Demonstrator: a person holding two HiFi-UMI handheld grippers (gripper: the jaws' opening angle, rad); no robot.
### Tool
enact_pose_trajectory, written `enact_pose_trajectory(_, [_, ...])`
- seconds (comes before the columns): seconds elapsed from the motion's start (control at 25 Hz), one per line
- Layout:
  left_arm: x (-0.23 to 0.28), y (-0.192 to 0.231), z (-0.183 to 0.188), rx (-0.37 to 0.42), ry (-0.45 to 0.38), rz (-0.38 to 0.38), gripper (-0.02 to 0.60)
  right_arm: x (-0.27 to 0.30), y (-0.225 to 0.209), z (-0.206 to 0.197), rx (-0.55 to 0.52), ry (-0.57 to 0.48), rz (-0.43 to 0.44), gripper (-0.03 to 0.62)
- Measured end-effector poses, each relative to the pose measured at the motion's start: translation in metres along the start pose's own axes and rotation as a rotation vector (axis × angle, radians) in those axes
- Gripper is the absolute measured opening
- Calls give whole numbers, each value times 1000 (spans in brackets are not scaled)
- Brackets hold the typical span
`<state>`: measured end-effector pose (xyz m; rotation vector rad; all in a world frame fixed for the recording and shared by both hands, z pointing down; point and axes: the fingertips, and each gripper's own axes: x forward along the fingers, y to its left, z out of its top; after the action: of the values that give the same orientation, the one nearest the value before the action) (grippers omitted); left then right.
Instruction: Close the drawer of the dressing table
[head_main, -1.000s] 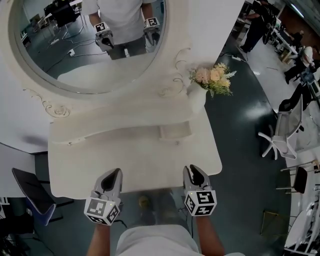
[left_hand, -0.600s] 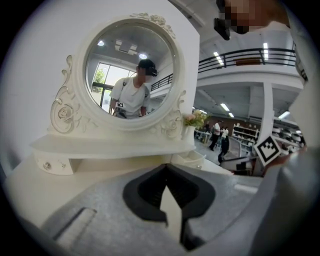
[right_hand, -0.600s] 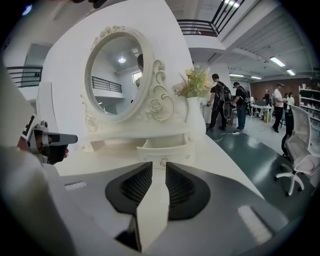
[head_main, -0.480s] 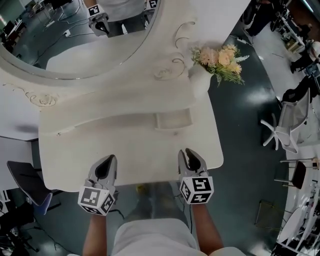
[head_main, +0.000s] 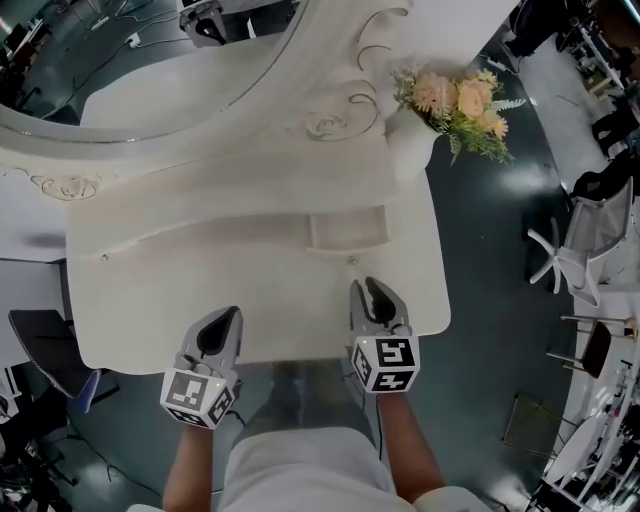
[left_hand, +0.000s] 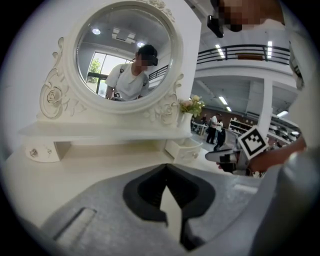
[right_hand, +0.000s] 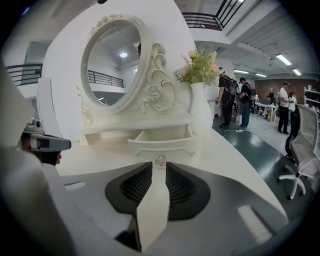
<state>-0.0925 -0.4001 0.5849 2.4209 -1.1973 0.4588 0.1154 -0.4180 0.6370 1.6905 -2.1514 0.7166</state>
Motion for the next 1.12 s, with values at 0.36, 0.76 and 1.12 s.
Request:
enact_pose_trajectory(0.36, [9,-4,3,4,13,0,-2,27,-3,4,-17,12,13,87])
enact_pose_trajectory(0.76, [12,-1,-3,-7,32,6,-2,51,-4,1,-32,43,12,92])
enact_pose_trajectory(1.12, [15,1,-5,-10,39,3,-2,55,-5,1,-41,55,-2,91])
